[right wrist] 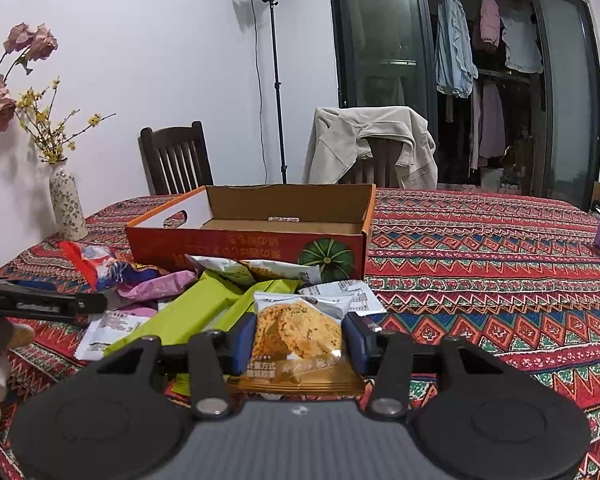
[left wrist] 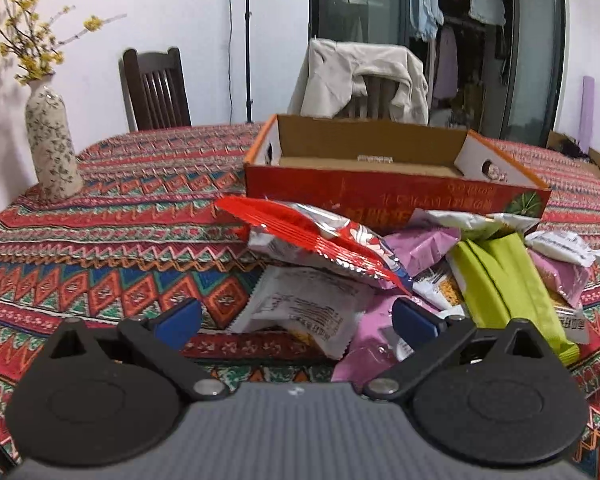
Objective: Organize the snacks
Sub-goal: 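Reach into the pile and grasp a white packet with the left tool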
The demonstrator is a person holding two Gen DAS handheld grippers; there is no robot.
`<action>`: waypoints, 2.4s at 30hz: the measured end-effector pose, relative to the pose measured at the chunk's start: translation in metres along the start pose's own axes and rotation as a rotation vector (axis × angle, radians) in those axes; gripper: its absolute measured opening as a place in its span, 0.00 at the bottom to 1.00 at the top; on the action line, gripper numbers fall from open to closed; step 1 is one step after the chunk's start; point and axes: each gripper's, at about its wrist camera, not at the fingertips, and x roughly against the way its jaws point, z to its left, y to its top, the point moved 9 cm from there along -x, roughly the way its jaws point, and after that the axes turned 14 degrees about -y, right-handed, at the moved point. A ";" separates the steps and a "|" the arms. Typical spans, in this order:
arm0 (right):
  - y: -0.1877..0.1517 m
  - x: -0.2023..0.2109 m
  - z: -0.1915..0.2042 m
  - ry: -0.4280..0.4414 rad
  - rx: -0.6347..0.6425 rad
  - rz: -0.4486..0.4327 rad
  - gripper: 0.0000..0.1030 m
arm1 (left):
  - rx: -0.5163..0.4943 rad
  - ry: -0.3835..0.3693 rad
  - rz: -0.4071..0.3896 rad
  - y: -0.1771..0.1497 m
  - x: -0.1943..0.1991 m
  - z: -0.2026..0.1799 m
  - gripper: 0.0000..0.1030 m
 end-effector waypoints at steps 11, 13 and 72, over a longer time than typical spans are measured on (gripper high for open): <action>-0.004 -0.003 -0.003 -0.012 -0.008 0.010 0.45 | 0.086 -0.081 0.110 0.006 -0.041 0.013 1.00; -0.005 -0.004 -0.003 -0.013 -0.008 0.014 0.45 | 0.099 -0.104 0.107 0.005 -0.041 0.014 0.96; -0.005 0.009 0.001 -0.007 0.002 -0.003 0.46 | 0.021 -0.070 -0.055 -0.015 0.043 0.008 0.25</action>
